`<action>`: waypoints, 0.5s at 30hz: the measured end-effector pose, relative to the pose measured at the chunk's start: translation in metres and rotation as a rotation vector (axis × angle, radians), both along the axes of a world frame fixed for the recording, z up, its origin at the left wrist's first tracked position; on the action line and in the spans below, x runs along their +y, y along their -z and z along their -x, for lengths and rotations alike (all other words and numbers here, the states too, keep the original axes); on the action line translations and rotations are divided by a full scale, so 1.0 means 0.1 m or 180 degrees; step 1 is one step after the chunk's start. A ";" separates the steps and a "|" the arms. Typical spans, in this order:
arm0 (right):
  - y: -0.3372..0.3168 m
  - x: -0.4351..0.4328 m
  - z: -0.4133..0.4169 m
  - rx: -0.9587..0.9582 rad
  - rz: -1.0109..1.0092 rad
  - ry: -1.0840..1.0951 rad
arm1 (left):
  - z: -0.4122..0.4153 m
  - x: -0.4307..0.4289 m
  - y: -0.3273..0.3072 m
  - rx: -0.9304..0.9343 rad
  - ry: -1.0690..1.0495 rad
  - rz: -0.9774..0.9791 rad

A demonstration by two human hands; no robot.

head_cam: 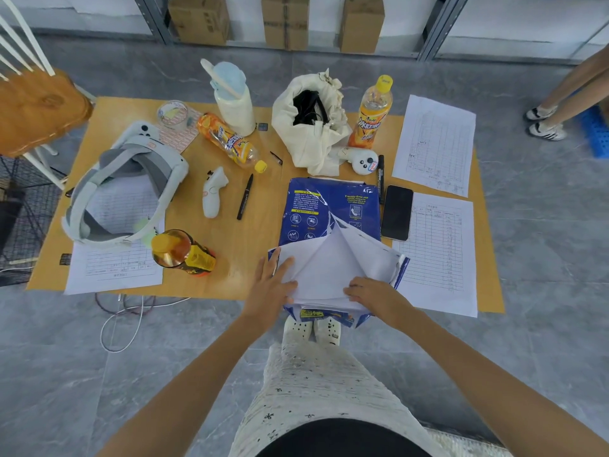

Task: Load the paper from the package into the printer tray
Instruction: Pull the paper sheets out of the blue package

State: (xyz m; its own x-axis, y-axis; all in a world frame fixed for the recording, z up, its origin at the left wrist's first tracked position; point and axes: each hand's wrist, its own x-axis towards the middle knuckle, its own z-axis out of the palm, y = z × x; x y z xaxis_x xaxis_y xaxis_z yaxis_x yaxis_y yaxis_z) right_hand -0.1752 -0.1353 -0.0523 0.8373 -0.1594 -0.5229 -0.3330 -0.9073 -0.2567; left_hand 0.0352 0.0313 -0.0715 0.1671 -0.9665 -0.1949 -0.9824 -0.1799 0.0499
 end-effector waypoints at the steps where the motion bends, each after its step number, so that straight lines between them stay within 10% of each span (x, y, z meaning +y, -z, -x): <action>1: -0.01 -0.01 -0.01 -0.0046 -0.0036 0.0044 | 0.00 0.00 0.00 -0.0015 -0.0005 0.0012; 15: -0.15 0.13 0.03 -0.0942 0.0596 0.0558 | 0.11 0.04 -0.25 -0.0554 0.0179 0.0454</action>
